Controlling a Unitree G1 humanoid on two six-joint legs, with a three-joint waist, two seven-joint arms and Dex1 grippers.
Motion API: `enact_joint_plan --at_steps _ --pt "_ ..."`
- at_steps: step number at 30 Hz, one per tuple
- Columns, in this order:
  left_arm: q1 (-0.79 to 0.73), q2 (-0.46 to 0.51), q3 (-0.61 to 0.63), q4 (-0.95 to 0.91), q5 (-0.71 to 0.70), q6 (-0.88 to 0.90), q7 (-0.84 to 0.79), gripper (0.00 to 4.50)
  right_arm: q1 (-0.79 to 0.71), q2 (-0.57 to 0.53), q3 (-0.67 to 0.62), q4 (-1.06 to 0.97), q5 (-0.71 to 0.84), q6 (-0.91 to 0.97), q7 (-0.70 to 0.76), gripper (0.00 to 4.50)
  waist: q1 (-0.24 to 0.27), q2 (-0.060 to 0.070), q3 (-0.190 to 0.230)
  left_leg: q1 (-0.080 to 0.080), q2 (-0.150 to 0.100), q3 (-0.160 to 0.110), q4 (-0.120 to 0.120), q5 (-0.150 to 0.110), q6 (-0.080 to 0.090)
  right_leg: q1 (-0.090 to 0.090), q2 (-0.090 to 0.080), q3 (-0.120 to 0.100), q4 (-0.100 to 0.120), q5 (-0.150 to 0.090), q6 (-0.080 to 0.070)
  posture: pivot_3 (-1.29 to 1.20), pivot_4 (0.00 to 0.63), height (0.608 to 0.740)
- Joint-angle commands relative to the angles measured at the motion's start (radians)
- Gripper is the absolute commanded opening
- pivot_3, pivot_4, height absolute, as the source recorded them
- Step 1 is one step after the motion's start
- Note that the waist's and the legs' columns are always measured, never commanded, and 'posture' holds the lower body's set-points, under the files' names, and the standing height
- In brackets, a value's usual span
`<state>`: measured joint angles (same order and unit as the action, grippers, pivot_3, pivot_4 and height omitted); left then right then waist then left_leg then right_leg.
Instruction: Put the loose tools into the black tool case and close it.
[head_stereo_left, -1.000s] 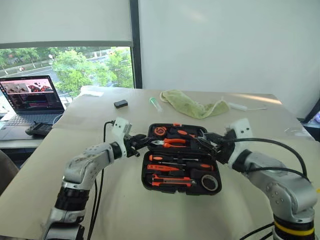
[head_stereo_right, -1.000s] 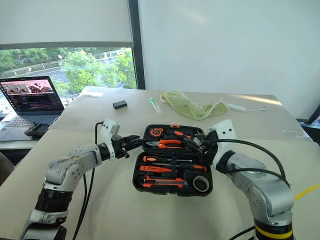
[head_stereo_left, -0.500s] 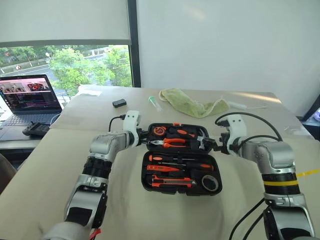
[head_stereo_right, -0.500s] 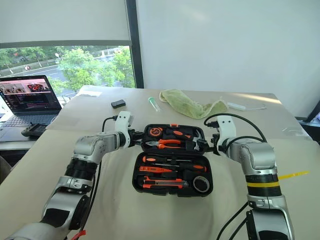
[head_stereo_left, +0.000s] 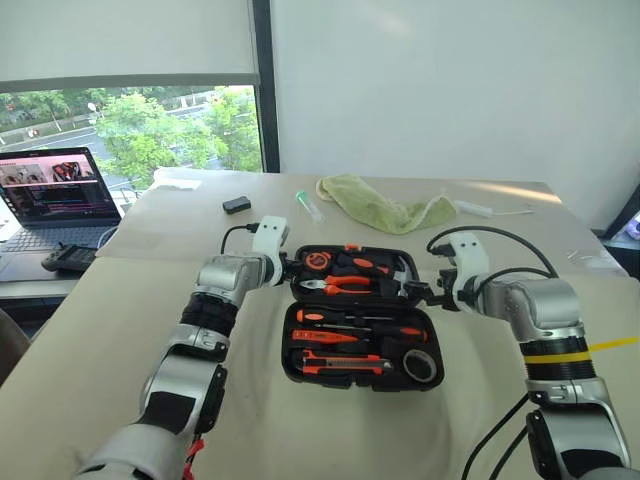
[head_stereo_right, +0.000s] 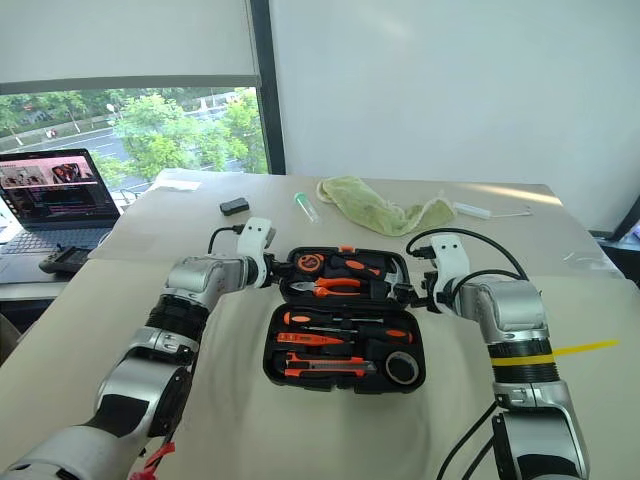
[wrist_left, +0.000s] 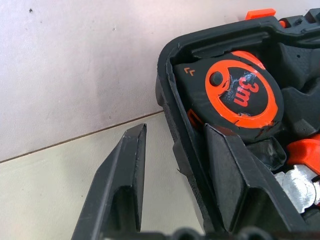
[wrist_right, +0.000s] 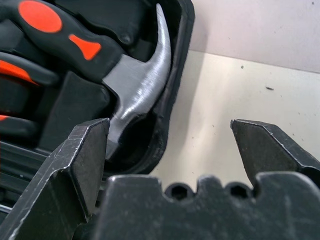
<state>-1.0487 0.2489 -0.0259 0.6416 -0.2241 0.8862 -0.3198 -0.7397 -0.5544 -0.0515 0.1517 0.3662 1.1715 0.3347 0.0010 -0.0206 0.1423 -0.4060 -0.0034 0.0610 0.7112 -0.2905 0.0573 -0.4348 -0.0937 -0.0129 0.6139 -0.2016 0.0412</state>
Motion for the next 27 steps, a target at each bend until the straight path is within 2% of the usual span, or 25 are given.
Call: enact_joint_plan --at_steps 1,2,3,6,9,10,11,12,13,14,15,22,27 --pt "-0.053 -0.028 0.024 0.067 0.021 0.069 0.060 1.97 -0.055 -0.011 -0.026 0.037 -0.008 0.032 0.007 4.50 -0.001 0.000 0.000 0.000 0.000 0.000 0.000 0.000 0.000 0.000 0.000 0.000 0.000 0.000 0.000 0.00 0.150 0.740" --pt "-0.065 -0.034 0.037 0.088 0.020 0.079 0.072 1.97 -0.066 -0.009 -0.027 0.055 -0.008 0.035 0.010 4.50 0.000 0.000 0.000 0.000 0.000 0.000 0.000 0.000 0.000 0.000 0.000 0.000 0.000 0.000 0.000 0.00 0.150 0.740" --pt "-0.075 -0.040 0.048 0.106 0.019 0.089 0.078 2.10 -0.077 -0.007 -0.025 0.073 -0.008 0.036 0.016 4.00 0.000 0.000 0.000 0.000 0.000 0.000 0.000 0.000 0.000 0.000 0.000 0.000 0.000 0.000 0.000 0.00 0.150 0.740" --pt "-0.086 -0.055 0.061 0.146 0.023 0.101 0.082 2.10 -0.102 -0.001 0.005 0.131 -0.023 0.013 0.036 3.07 -0.001 0.000 0.000 0.001 0.000 0.000 0.000 0.000 0.000 0.000 0.000 0.000 0.001 0.000 0.000 0.00 0.150 0.740" --pt "-0.081 -0.071 0.076 0.189 0.027 0.093 0.081 1.40 -0.124 0.012 0.031 0.192 -0.041 -0.015 0.061 2.04 -0.001 0.001 0.000 0.001 0.000 0.000 0.000 0.000 0.000 0.001 0.000 0.000 0.001 0.000 0.000 0.00 0.150 0.740" --pt "-0.077 -0.072 0.081 0.191 0.026 0.092 0.074 0.94 -0.126 0.013 0.035 0.190 -0.042 -0.014 0.069 1.64 -0.001 0.001 -0.001 0.002 0.000 0.000 0.000 0.000 0.000 0.002 0.000 0.000 0.001 0.000 0.000 0.00 0.150 0.740" --pt "-0.075 -0.073 0.084 0.191 0.026 0.091 0.068 0.70 -0.127 0.013 0.037 0.187 -0.044 -0.012 0.075 1.37 -0.001 0.001 -0.001 0.003 0.000 0.000 0.000 0.000 0.000 0.003 0.000 0.000 0.001 0.000 0.000 0.00 0.150 0.740" --pt "-0.070 -0.071 0.089 0.185 0.022 0.091 0.059 0.20 -0.121 0.013 0.036 0.167 -0.041 -0.005 0.079 0.96 -0.002 0.001 -0.001 0.005 0.000 0.000 0.000 0.000 0.000 0.005 0.000 0.000 0.001 0.000 0.000 0.00 0.150 0.740" --pt "-0.066 -0.070 0.093 0.178 0.020 0.094 0.053 0.02 -0.117 0.014 0.035 0.152 -0.039 0.000 0.082 0.72 -0.003 0.001 -0.001 0.007 0.000 0.000 0.000 0.000 0.000 0.007 0.000 0.000 0.001 0.000 0.000 0.00 0.150 0.740" --pt "-0.062 -0.069 0.109 0.167 0.008 0.101 0.049 0.00 -0.107 0.018 0.027 0.126 -0.034 0.004 0.082 0.27 -0.004 0.001 -0.001 0.008 0.000 0.000 0.000 0.000 0.000 0.007 0.000 0.000 0.001 0.000 0.000 0.00 0.150 0.740" --pt "-0.056 -0.066 0.118 0.152 0.000 0.109 0.040 0.00 -0.096 0.024 0.017 0.096 -0.026 0.012 0.080 0.09 -0.005 0.001 -0.001 0.008 0.000 0.000 0.000 0.000 0.000 0.007 0.000 0.000 0.001 0.000 0.000 0.00 0.150 0.740" --pt "0.026 -0.025 0.196 -0.052 -0.094 0.129 -0.044 0.00 0.033 0.125 -0.055 -0.172 0.008 -0.016 0.027 0.09 -0.020 0.001 -0.001 0.006 0.001 0.000 -0.002 0.001 -0.002 0.003 -0.001 0.002 0.003 0.000 0.000 0.00 0.150 0.740" --pt "0.182 0.011 0.169 -0.345 -0.148 0.006 -0.185 0.00 0.157 0.173 -0.039 -0.353 -0.036 -0.162 -0.013 0.09 -0.025 0.001 -0.001 0.001 0.001 0.002 -0.004 0.003 -0.007 -0.009 0.000 0.006 0.012 0.000 -0.001 0.00 0.150 0.740"
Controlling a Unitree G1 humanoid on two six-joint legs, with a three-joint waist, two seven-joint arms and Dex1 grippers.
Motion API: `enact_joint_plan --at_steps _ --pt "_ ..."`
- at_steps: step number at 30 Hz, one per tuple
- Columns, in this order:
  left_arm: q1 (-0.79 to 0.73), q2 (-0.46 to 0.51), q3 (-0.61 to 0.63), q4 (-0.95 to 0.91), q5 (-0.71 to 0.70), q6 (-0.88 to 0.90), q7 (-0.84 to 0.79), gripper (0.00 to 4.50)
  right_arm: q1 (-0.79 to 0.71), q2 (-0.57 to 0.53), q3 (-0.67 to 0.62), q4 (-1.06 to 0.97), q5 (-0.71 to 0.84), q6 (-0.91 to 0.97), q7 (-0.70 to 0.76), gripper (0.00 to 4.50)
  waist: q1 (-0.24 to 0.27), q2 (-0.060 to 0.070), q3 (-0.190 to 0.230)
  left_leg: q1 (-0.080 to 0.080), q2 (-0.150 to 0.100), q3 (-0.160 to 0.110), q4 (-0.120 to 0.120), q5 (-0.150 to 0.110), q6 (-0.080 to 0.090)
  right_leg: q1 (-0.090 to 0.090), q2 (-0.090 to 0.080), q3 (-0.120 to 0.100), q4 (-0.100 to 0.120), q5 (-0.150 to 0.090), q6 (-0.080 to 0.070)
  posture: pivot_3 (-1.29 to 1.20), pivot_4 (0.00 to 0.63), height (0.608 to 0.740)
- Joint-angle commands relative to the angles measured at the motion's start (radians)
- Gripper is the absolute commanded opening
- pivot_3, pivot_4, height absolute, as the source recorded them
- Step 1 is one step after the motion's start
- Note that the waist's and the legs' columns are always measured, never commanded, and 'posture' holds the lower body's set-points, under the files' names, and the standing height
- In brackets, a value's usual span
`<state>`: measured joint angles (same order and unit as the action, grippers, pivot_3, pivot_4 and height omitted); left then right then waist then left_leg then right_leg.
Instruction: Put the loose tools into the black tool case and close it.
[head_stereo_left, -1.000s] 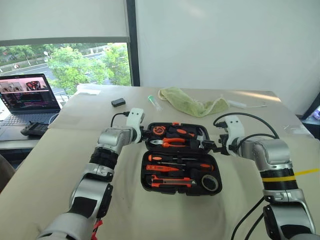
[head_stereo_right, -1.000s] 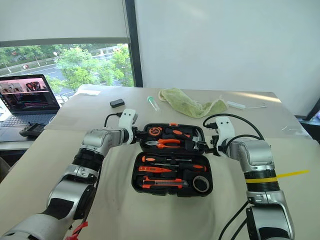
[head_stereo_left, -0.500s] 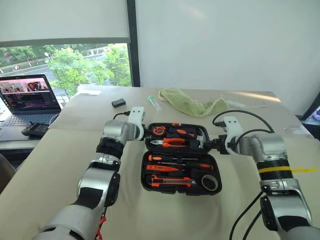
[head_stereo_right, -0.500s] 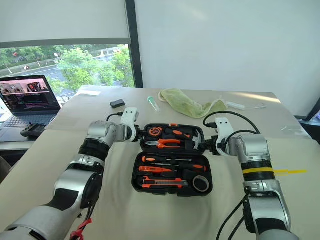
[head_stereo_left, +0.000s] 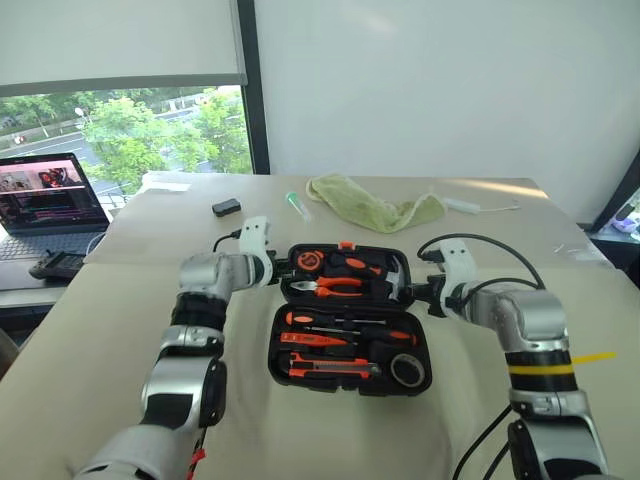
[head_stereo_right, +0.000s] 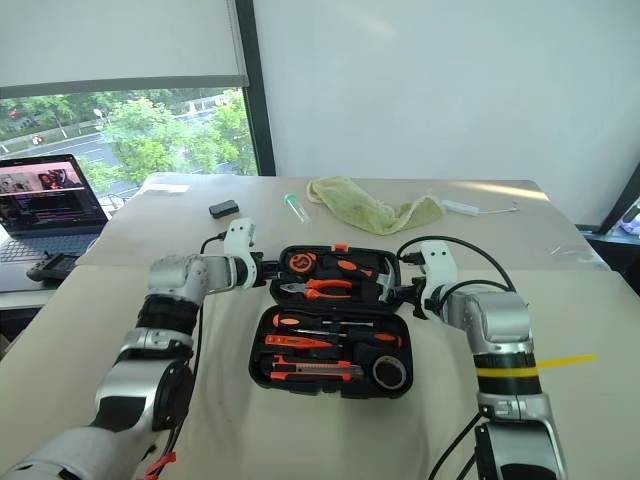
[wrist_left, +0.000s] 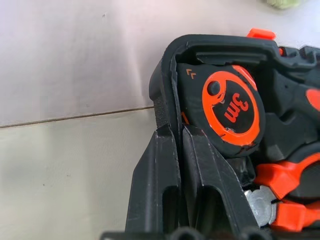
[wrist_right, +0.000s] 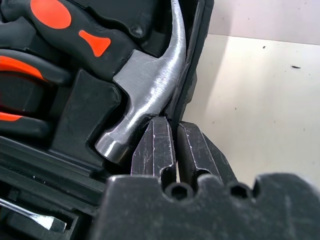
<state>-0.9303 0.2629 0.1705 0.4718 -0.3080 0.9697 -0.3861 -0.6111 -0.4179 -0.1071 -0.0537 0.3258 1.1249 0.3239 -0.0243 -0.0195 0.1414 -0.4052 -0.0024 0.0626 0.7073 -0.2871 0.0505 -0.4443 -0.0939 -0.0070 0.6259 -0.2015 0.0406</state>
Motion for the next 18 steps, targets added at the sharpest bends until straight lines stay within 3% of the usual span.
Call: enact_joint_plan --at_steps 1,12,18 --pt "0.089 0.003 -0.030 -0.220 -0.071 -0.088 -0.133 0.00 0.045 0.055 0.006 -0.166 0.004 -0.142 -0.012 0.09 -0.001 0.000 0.000 0.000 0.000 0.000 -0.001 0.000 -0.001 -0.001 0.000 0.000 0.000 0.000 0.000 0.00 0.150 0.740" --pt "0.315 0.011 -0.086 -0.531 -0.055 -0.380 -0.228 0.00 0.257 0.021 0.124 -0.281 -0.196 -0.544 -0.018 0.09 0.014 0.000 0.000 -0.002 -0.001 0.002 -0.002 0.002 -0.001 -0.003 0.000 0.001 0.000 -0.001 -0.002 0.00 0.150 0.740" --pt "0.446 0.083 -0.134 -0.675 -0.061 -0.485 -0.329 0.00 0.380 0.007 0.121 -0.385 -0.255 -0.691 -0.025 0.09 0.014 0.000 0.000 -0.002 -0.001 0.002 -0.002 0.002 0.000 -0.002 0.000 0.000 -0.001 -0.001 -0.002 0.00 0.150 0.740"
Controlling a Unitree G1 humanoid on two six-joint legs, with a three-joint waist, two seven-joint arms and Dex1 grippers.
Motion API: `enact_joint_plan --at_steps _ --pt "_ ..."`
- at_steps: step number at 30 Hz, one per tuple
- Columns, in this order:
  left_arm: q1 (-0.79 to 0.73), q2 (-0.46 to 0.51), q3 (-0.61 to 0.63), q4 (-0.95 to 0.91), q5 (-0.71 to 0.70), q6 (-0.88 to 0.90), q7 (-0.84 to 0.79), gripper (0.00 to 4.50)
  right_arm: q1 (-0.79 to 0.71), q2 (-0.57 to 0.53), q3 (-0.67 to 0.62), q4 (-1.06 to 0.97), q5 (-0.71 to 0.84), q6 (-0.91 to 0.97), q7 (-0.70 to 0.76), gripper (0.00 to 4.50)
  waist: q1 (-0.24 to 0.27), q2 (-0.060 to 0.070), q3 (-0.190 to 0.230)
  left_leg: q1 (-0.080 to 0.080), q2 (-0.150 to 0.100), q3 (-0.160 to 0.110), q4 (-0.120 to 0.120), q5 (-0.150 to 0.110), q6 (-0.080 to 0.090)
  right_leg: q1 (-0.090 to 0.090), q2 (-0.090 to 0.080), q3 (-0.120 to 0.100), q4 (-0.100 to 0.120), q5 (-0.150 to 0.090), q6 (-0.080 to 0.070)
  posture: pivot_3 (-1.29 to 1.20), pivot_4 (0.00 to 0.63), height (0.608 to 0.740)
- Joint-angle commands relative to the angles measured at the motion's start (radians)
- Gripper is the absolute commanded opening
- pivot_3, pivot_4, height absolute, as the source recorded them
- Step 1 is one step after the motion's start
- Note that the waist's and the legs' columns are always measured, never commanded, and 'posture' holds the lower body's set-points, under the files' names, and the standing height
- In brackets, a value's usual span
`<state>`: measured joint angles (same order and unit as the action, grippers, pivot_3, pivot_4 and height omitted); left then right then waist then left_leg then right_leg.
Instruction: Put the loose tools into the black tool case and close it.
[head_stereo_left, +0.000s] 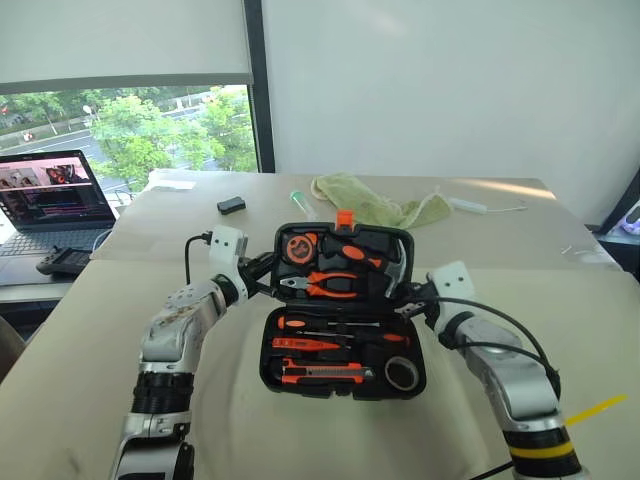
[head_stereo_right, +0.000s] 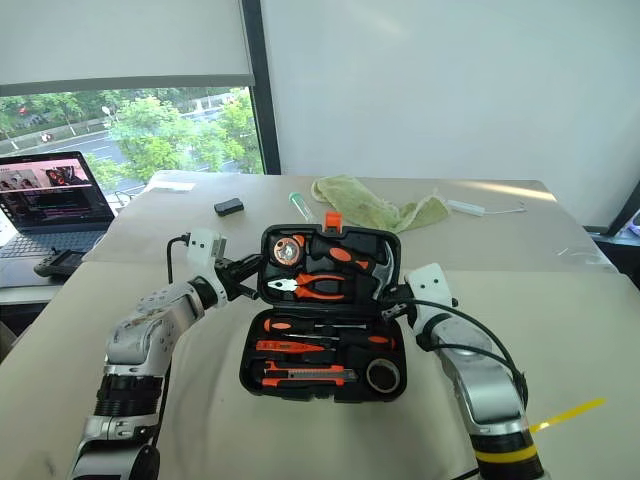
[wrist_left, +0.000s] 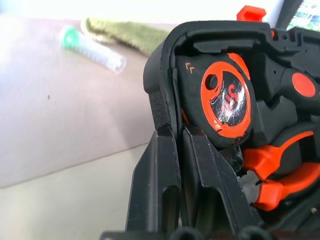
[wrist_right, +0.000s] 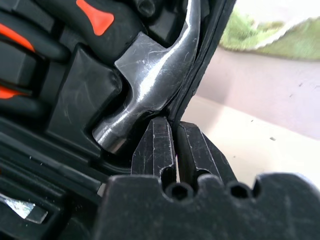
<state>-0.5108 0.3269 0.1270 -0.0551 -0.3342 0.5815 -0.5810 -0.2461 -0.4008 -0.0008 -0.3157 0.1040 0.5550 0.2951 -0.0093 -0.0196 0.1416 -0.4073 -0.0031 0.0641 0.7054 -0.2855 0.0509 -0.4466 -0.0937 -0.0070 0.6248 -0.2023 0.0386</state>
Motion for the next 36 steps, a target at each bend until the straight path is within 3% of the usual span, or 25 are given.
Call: enact_joint_plan --at_steps 1,4,10,21,27,30,36 --pt "0.054 0.038 -0.103 -0.166 -0.027 -0.126 -0.158 0.00 0.048 -0.014 0.013 -0.139 -0.048 -0.146 0.000 0.09 -0.001 0.000 0.000 0.000 0.000 0.000 0.000 0.000 0.000 0.000 0.000 0.000 0.000 0.000 0.000 0.00 0.150 0.740" --pt "0.105 0.084 -0.131 -0.188 0.000 -0.215 -0.206 0.00 0.115 -0.018 0.009 -0.162 -0.084 -0.210 -0.007 0.09 0.003 0.000 0.000 0.001 0.000 0.000 0.000 0.000 0.000 0.002 0.000 0.000 -0.001 0.000 0.000 0.00 0.150 0.740" --pt "0.152 0.137 -0.114 -0.198 -0.042 -0.225 -0.258 0.00 0.213 -0.024 0.000 -0.190 -0.165 -0.326 -0.037 0.09 0.010 0.000 0.000 0.006 0.000 0.000 0.000 -0.002 0.003 0.008 -0.001 -0.002 -0.002 -0.001 -0.001 0.00 0.150 0.740" --pt "0.205 0.267 0.112 -0.190 -0.430 0.192 -0.277 0.00 0.381 -0.052 -0.019 -0.233 -0.266 -0.454 -0.039 0.09 -0.003 0.000 0.000 0.010 0.001 -0.001 0.001 -0.003 0.006 0.008 0.001 -0.001 0.000 -0.003 -0.004 0.00 0.150 0.740" --pt "0.172 0.269 0.142 -0.102 -0.448 0.217 -0.230 0.00 0.399 -0.077 -0.042 -0.238 -0.290 -0.496 -0.033 0.09 -0.004 0.000 0.000 0.017 0.002 -0.001 0.000 -0.004 0.006 0.013 0.002 -0.001 0.001 -0.004 -0.005 0.00 0.150 0.740" --pt "0.160 0.257 0.190 -0.087 -0.526 0.266 -0.212 0.00 0.421 -0.080 -0.040 -0.235 -0.301 -0.517 -0.035 0.09 -0.003 0.000 0.000 0.020 0.002 -0.001 0.000 -0.004 0.006 0.016 0.002 -0.001 0.001 -0.005 -0.006 0.00 0.150 0.740" --pt "0.218 0.327 0.176 -0.150 -0.608 0.310 -0.338 0.00 0.427 -0.065 -0.034 -0.222 -0.307 -0.521 -0.039 0.09 -0.006 0.000 0.000 0.020 0.002 -0.001 -0.001 -0.003 0.004 0.015 0.002 0.000 0.001 -0.005 -0.006 0.00 0.150 0.740"
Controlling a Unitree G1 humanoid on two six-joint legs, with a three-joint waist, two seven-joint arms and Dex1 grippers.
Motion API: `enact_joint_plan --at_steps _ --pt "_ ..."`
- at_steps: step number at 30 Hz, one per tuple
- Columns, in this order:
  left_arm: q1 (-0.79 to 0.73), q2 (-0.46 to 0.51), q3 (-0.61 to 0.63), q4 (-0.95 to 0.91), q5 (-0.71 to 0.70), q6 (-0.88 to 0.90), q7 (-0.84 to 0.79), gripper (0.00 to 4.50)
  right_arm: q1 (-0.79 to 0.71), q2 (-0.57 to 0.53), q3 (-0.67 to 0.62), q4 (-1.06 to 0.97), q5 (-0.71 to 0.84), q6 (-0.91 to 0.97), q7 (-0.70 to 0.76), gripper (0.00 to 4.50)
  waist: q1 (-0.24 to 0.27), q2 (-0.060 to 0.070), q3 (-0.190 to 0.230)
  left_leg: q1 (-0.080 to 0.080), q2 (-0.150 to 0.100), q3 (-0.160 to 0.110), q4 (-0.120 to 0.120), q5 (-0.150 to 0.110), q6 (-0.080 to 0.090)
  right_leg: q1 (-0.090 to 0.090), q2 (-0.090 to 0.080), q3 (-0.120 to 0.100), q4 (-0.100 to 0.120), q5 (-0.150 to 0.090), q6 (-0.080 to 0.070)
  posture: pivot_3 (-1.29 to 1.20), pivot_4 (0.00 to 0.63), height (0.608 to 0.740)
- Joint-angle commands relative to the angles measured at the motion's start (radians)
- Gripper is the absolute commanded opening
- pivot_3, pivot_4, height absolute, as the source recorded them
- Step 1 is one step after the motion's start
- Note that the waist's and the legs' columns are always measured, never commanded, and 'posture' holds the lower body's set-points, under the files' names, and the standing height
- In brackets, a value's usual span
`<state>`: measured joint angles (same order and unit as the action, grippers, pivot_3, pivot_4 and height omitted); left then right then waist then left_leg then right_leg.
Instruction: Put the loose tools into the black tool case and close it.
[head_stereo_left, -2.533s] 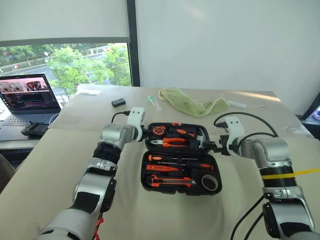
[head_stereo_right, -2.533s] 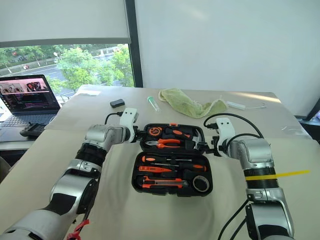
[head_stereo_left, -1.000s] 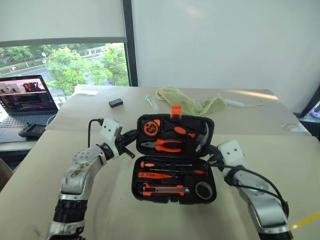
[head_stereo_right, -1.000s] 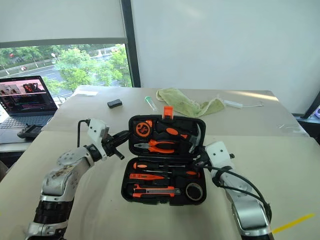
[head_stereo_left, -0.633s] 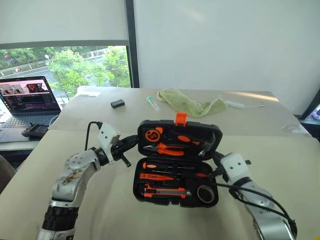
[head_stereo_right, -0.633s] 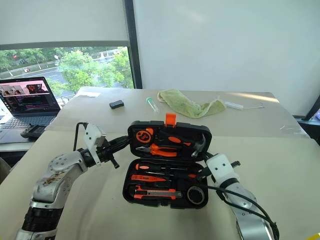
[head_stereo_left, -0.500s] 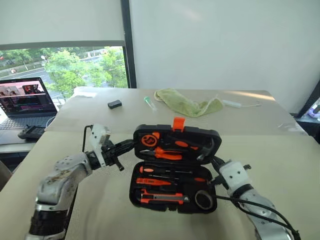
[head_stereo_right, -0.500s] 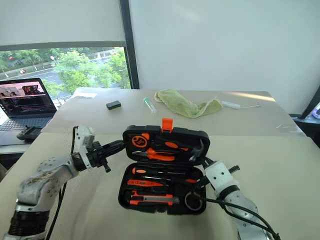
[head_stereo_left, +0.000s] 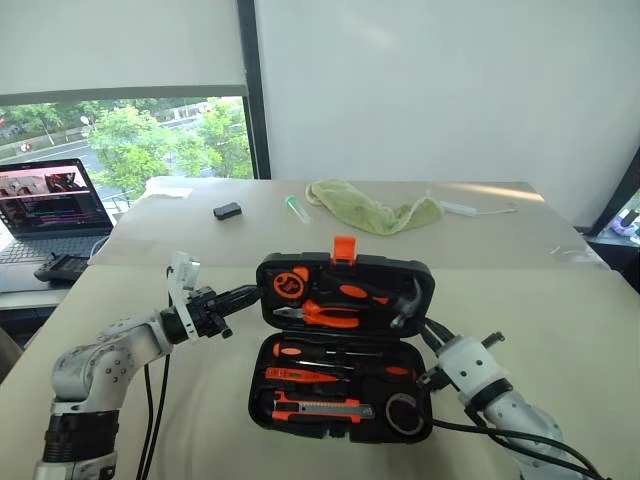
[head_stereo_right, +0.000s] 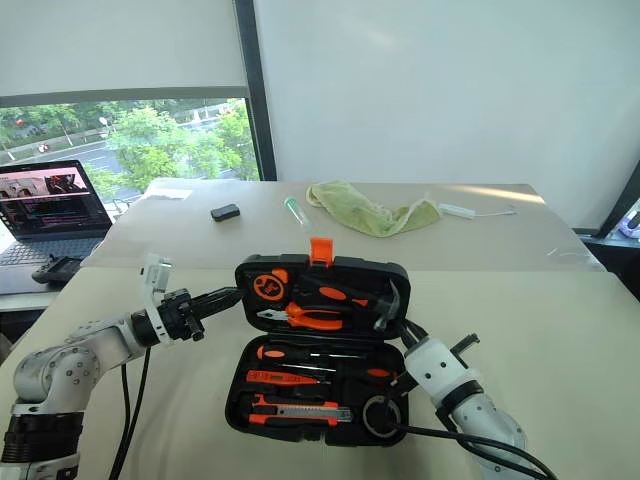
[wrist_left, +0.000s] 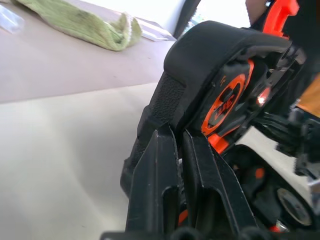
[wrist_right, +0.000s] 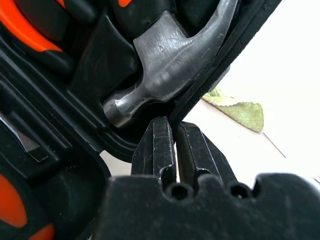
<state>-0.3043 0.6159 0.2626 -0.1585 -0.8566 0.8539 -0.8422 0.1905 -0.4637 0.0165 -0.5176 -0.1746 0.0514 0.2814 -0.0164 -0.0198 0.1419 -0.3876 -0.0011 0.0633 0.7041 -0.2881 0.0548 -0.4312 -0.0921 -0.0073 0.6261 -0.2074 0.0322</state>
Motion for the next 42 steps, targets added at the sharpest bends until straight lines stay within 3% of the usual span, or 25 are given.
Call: enact_joint_plan --at_steps 1,4,8,12,21,34,42 --pt "0.027 0.058 0.034 -0.056 -0.092 0.040 -0.107 0.38 -0.011 0.000 -0.047 -0.015 -0.031 -0.018 -0.027 0.03 0.003 0.000 0.000 0.000 0.000 0.000 0.000 0.001 -0.001 0.000 0.000 0.000 0.000 0.000 0.000 0.00 0.150 0.740" --pt "0.085 0.132 0.010 -0.077 -0.084 0.038 -0.201 1.32 -0.008 0.000 -0.040 -0.002 -0.041 -0.030 -0.028 0.00 0.003 0.000 0.000 0.000 0.000 0.000 0.000 0.001 -0.001 0.000 0.000 0.000 0.000 0.000 0.000 0.00 0.150 0.740" --pt "0.130 0.194 -0.013 -0.061 -0.020 -0.027 -0.269 2.90 0.008 0.001 -0.043 0.004 -0.042 -0.041 -0.027 0.00 0.009 0.000 0.001 0.000 0.000 0.000 -0.001 0.000 0.000 0.000 -0.001 -0.001 0.000 -0.001 -0.001 0.00 0.150 0.740" --pt "0.099 0.190 -0.015 -0.007 -0.001 -0.043 -0.273 2.90 0.028 0.002 -0.044 0.000 -0.046 -0.050 -0.030 0.00 0.016 0.000 0.001 0.003 0.000 -0.001 -0.001 0.000 0.000 0.003 -0.001 -0.002 0.001 -0.002 -0.003 0.00 0.150 0.740" --pt "-0.069 0.076 0.021 0.190 0.035 -0.047 -0.079 2.90 0.144 -0.040 -0.041 -0.019 -0.106 -0.157 -0.011 0.00 0.022 -0.002 0.001 0.005 0.000 -0.002 -0.001 -0.001 0.001 0.006 0.000 -0.003 0.001 -0.003 -0.003 0.00 0.150 0.740" --pt "-0.153 0.057 -0.026 0.186 0.038 -0.013 -0.098 2.90 0.373 -0.140 -0.139 -0.108 -0.141 -0.234 0.081 0.00 0.027 -0.003 0.000 0.006 0.001 -0.002 -0.002 -0.001 0.001 0.007 -0.001 -0.004 0.000 -0.004 -0.002 0.00 0.150 0.740" --pt "-0.174 0.061 -0.057 0.202 0.068 -0.027 -0.140 2.92 0.611 -0.206 -0.304 -0.239 -0.062 -0.230 0.266 2.64 0.029 -0.005 0.001 0.005 0.000 -0.002 -0.002 -0.002 0.002 0.007 -0.002 -0.004 0.000 -0.004 -0.001 0.00 0.150 0.740"
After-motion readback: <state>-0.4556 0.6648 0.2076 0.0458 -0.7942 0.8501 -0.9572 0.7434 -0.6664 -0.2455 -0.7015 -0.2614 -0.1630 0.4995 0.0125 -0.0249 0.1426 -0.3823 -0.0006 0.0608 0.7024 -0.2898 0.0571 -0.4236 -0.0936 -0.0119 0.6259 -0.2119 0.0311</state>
